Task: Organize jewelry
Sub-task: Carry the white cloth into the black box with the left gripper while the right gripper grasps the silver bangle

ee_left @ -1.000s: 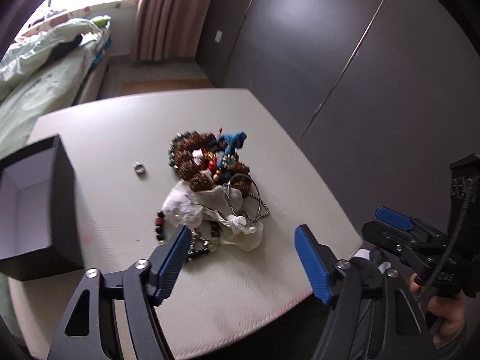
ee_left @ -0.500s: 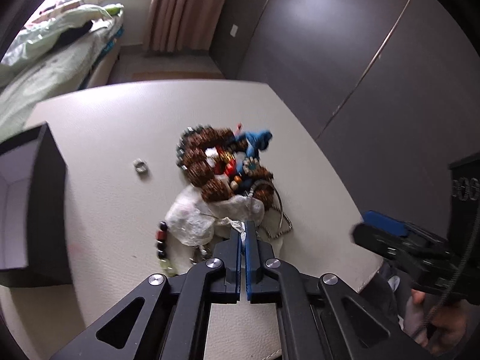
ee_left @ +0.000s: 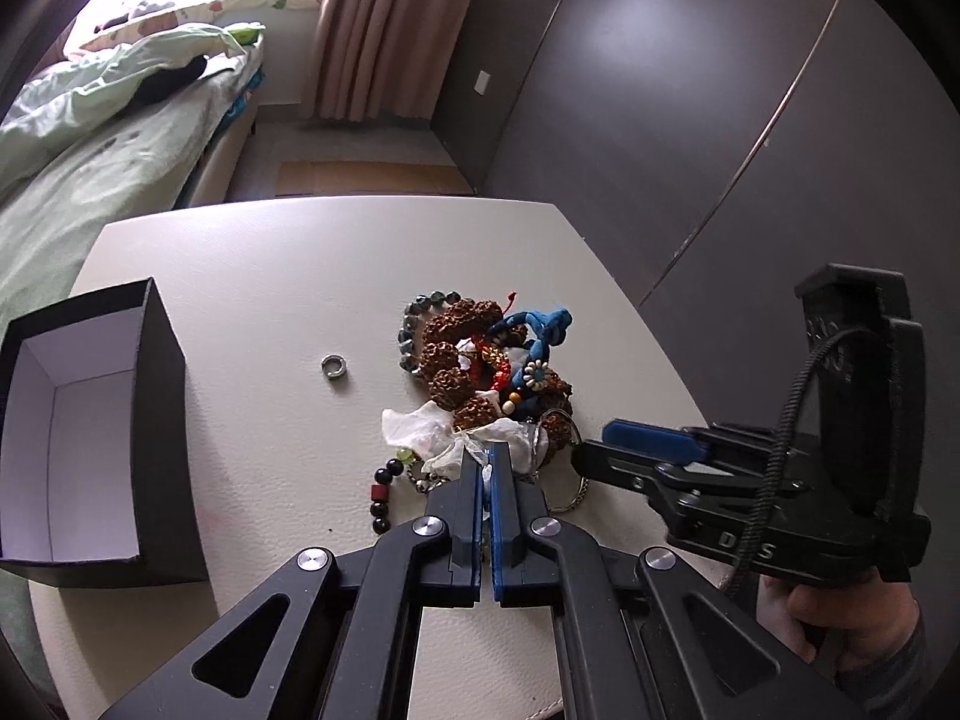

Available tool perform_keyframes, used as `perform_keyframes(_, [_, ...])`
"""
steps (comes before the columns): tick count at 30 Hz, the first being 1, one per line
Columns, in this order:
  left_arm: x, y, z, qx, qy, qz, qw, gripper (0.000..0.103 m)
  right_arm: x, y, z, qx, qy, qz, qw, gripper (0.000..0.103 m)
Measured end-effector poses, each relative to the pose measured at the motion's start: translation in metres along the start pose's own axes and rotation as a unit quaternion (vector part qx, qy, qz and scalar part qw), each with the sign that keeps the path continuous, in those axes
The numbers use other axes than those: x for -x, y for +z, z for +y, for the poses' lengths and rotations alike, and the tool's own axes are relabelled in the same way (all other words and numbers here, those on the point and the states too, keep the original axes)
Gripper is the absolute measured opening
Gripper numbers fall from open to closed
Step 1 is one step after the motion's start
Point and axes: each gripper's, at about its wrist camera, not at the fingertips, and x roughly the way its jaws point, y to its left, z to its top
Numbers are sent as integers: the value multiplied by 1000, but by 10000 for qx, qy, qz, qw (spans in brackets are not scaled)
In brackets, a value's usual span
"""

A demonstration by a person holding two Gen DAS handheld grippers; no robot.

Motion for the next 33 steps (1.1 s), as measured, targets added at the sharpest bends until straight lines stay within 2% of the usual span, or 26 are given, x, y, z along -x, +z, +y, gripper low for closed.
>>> perform_keyframes(6, [7,1,3,62,-26,-84,9999,1,-11,10,10,517,-267,222,9981,26])
perform_keyframes(7, [9,1,4,80,-43,-105,9999,1,-13,12,12,638,-307,256,9972,22])
perform_keyframes(8, [12,1,3,89,-54,-120,9999,1,-14,14,13,726,-360,286,9963,11])
perform_keyframes(11, [21,3,2,81,-66,-209,9997,1,-16,18,12,885,-377,417,9945,5])
perform_keyframes(17, [47,10,2,50,-88,-467,9989,1,0,18,13,792,-136,315,9963,4])
perform_keyframes(33, [123,32,11,-141,39,-1163,9931,1,62,28,50,911,-199,-398,9948,4])
